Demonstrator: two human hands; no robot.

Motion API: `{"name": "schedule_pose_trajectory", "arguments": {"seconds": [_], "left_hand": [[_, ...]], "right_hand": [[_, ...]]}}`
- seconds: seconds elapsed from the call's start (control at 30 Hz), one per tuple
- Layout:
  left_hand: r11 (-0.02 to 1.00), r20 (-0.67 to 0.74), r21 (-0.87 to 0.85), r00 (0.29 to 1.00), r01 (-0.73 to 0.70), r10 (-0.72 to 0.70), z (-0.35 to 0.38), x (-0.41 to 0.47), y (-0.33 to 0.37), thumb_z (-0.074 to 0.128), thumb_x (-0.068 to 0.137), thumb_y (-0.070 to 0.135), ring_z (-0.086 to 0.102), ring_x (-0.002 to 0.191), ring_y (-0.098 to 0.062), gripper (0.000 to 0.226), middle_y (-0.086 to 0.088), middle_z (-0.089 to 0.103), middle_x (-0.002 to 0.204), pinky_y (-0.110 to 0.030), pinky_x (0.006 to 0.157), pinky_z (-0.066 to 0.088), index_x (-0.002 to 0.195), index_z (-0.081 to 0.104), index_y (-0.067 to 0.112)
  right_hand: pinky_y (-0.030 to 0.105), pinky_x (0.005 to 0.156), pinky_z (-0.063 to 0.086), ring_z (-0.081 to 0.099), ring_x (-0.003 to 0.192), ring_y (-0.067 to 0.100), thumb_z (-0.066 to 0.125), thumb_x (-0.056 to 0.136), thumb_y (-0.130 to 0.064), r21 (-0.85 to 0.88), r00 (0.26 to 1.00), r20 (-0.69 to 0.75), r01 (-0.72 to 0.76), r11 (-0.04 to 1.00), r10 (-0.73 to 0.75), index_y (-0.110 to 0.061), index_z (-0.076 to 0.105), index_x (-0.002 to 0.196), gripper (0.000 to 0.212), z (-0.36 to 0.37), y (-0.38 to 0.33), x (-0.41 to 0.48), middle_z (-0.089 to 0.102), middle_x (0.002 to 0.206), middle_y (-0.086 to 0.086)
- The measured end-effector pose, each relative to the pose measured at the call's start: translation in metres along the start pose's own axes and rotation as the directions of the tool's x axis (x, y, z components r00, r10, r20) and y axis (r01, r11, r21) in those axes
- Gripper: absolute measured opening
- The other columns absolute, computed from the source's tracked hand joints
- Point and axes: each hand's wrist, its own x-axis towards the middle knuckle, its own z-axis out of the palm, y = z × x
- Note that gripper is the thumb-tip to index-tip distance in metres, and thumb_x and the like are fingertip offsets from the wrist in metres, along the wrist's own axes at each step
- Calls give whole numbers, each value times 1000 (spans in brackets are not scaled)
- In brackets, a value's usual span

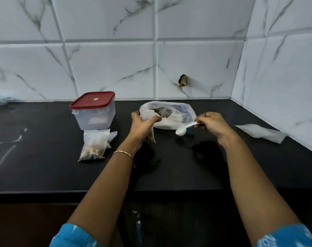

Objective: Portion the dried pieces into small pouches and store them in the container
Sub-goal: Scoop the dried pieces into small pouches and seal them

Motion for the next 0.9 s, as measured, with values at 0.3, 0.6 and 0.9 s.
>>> {"name": "schedule_pose_trajectory", "arguments": {"seconds": [0.3,0.6,0.9], "left_hand": [[997,62,-21,996,73,-71,-2,-11,2,75,71,35,59,83,-26,68,-11,54,107,-26,43,49,119,31,18],[920,76,-342,982,191,-175,-1,-1,1,38,89,40,58,72,-28,53,-20,61,99,-29,52,49,120,59,3],[955,33,-296,999,-4,14,0,5,-1,40,104,22,50,39,-14,14,-3,52,62,-27,39,45,94,45,12]], "right_hand": [[9,53,42,56,60,2,64,86,-3,224,986,-165,49,973,-12,-11,67,87,9,9,5,4,68,79,3],[25,65,46,60,78,13,63,85,-12,-232,970,-241,-20,973,-38,-17,67,90,8,24,28,29,66,88,-3],[25,72,39,55,102,22,65,86,-26,-584,855,-269,221,781,-443,-18,66,97,14,35,16,27,52,116,4]]}}
